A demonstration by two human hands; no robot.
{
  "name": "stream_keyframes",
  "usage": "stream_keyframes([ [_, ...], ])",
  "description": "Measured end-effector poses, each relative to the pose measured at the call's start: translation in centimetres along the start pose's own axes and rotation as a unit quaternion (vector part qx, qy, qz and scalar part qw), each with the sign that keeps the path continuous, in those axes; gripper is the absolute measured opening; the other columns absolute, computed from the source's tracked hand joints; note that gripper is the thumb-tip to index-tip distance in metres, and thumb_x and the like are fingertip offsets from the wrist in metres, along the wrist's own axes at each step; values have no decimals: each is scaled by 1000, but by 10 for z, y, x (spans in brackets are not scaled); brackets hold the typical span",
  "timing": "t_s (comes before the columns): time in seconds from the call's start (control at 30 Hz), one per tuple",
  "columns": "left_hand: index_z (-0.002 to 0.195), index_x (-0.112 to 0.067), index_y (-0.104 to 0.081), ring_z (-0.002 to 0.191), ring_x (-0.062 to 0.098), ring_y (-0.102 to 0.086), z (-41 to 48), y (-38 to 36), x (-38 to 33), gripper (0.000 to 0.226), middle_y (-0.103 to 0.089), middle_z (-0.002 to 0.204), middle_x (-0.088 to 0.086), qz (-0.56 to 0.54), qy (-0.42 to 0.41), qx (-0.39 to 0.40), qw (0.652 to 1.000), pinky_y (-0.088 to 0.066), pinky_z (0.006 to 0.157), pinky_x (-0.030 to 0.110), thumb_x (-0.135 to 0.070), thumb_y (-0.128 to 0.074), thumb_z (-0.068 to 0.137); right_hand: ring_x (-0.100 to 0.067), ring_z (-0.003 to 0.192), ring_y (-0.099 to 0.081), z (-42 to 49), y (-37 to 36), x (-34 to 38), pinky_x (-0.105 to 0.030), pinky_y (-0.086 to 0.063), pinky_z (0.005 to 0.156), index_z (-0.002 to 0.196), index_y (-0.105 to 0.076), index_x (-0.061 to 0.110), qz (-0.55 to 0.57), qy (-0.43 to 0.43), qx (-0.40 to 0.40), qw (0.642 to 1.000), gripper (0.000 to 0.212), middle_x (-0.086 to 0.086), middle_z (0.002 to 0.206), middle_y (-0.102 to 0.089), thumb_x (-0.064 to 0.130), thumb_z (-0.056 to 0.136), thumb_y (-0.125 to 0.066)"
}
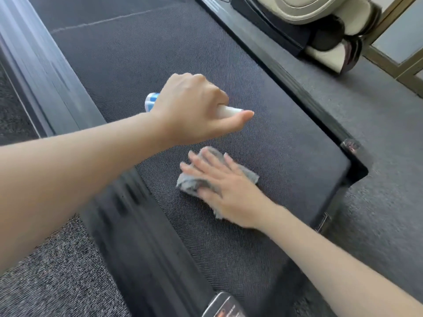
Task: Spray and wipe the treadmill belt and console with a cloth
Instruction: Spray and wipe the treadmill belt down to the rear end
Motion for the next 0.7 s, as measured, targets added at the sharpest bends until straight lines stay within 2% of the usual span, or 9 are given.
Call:
stream_keyframes([
  [0.1, 50, -13, -29, 48, 30, -41, -5, 4, 2, 65, -46, 49, 5, -1, 1, -11, 1000, -20, 50, 29, -70, -25, 82, -9, 146, 7, 14, 33, -59, -39, 9, 119, 149, -18, 37, -7, -113, -56, 992, 49, 17, 157, -6, 38, 102, -29],
  [0.23, 51, -15, -33, 44, 23, -33, -13, 11, 3, 60, -32, 47, -5, -8, -1, -22, 1000, -12, 47, 23, -64, -32, 85, -20, 147, 1, -25, 59, -146, -37, 3, 116, 151, -14, 27, -23, -325, -108, 939, 49, 1, 161, -7, 31, 104, -28],
  [0.33, 50, -17, -29, 43, 20, -30, -16, 16, 6, 59, -25, 46, -8, -14, 1, -34, 999, -12, 47, 22, -63, -33, 86, -21, 147, 0, -37, 56, -157, -36, 1, 117, 152, -13, 23, -1, -368, -127, 921, 51, -3, 161, -8, 30, 104, -28],
  [0.37, 50, -17, -26, 43, 20, -29, -15, 19, 7, 59, -24, 45, -8, -19, 6, -39, 999, -12, 47, 23, -63, -34, 87, -21, 147, 0, -36, 52, -151, -36, 1, 116, 151, -14, 24, 9, -356, -122, 926, 50, -2, 161, -8, 29, 104, -29],
  [0.43, 50, -18, -25, 44, 22, -31, -11, 23, 7, 59, -24, 45, -8, -34, 13, -52, 998, -16, 48, 26, -63, -35, 87, -16, 147, 3, -33, 45, -128, -34, 5, 116, 146, -15, 38, 37, -296, -121, 947, 47, 5, 160, -9, 28, 104, -31],
  [0.53, 50, -16, -32, 45, 24, -35, -8, 26, 7, 59, -29, 46, -6, -52, 14, -66, 996, -21, 51, 26, -62, -37, 87, 2, 143, 13, -37, 23, -69, -28, 14, 116, 129, -13, 60, 64, -164, -98, 979, 43, 24, 154, -3, 35, 102, -33],
  [0.6, 50, -16, -32, 45, 24, -36, -6, 26, 6, 60, -33, 47, -4, -56, 15, -69, 996, -20, 52, 27, -62, -36, 88, 3, 142, 17, -37, 2, -23, -31, 15, 117, 136, -9, 58, 44, -76, -48, 995, 42, 27, 154, 2, 47, 99, -26],
  [0.7, 49, -19, -24, 45, 23, -34, -3, 24, 3, 59, -33, 46, -3, -62, 13, -65, 996, -16, 50, 27, -62, -34, 88, -1, 144, 15, -23, -15, 16, -30, 16, 116, 146, -12, 46, -11, 18, -5, 1000, 50, 21, 158, 0, 45, 97, -23],
])
Point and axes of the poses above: each hand's wrist, its own z-axis towards the middle knuckle, its own y-axis out of the back of the hand, x = y × z, the point moved 9 cm from there along z, towards the middle knuckle
